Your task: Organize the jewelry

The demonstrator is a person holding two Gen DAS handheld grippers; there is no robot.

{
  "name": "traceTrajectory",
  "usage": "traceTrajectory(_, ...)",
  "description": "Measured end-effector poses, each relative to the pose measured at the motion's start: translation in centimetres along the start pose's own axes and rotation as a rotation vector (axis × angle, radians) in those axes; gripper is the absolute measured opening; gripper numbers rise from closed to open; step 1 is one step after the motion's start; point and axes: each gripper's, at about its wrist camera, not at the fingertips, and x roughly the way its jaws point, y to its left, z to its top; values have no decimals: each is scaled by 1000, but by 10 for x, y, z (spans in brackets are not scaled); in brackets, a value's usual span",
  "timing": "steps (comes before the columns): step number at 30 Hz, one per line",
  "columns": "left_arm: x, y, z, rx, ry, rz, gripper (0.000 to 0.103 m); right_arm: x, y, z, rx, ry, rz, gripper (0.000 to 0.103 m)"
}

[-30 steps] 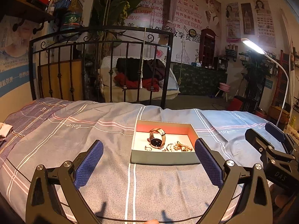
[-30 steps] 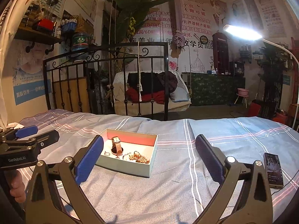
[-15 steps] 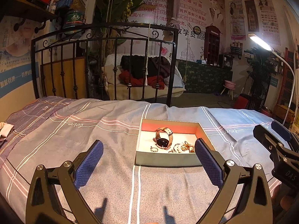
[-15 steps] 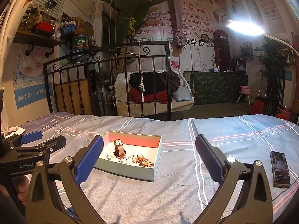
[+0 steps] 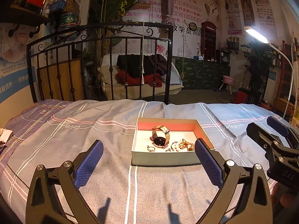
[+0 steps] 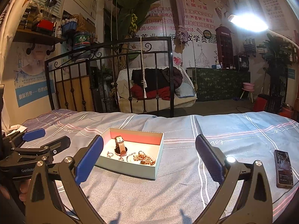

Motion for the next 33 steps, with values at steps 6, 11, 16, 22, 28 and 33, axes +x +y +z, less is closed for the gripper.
traceTrajectory(6, 1, -2, 0, 2, 3, -6, 96, 1, -2, 0, 3, 4, 1, 97)
traceTrajectory(11, 0, -4, 0, 5, 7, -10, 96, 0, -1, -1, 1, 7, 4, 97)
traceTrajectory(16, -2, -7, -1, 17, 8, -13, 96, -1, 1, 0, -7, 6, 6, 97)
traceTrajectory(22, -3, -7, 0, 18, 8, -5, 96, -1, 0, 1, -8, 5, 7, 97)
traceTrajectory(28, -7, -4, 0, 4, -15, 12, 96, -1, -1, 0, -2, 11, 4, 97)
traceTrajectory(33, -5, -4, 0, 3, 9, -10, 96, -1, -2, -1, -3, 15, -2, 97)
